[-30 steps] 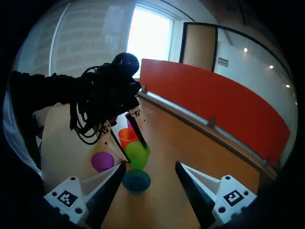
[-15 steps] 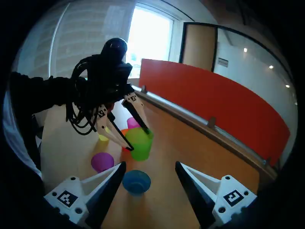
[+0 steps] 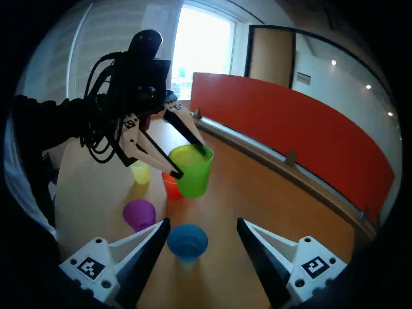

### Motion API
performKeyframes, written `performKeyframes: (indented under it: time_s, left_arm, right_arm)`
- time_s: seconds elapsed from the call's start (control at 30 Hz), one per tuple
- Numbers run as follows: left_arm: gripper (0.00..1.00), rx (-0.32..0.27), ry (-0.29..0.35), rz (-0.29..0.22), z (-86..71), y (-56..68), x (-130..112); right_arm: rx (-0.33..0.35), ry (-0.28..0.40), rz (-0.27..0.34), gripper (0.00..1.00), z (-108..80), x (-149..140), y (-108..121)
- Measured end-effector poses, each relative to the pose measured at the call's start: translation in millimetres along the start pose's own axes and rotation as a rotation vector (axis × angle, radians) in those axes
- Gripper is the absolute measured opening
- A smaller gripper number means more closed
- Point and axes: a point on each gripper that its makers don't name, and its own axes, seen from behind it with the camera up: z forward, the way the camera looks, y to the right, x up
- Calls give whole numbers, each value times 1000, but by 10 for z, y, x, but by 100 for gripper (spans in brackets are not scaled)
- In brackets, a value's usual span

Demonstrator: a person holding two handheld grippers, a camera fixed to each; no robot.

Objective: Pour water

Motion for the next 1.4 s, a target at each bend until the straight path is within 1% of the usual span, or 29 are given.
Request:
performKeyframes:
  time_s: [0.27, 0.47, 0.77, 0.9, 1.17, 1.4]
  left_arm:
    - [91, 31, 81, -22, -106, -46, 182]
    - [91, 50, 142, -24, -232, -64, 327]
    - [91, 62, 225, -62, -370, -84, 527]
    - [91, 66, 245, -66, -404, -91, 578]
    - [90, 77, 263, -51, -455, -90, 623]
    - [91, 82, 294, -60, -479, -91, 678]
  right_arm:
    - [7, -10, 6, 100, 52, -51, -8]
    - [9, -22, 9, 100, 90, -112, -1]
    - [12, -24, 16, 100, 124, -147, -1]
    - [11, -25, 18, 100, 129, -156, 10]
    - [15, -35, 14, 100, 163, -205, -1]
    - [25, -38, 17, 100, 207, -227, -38]
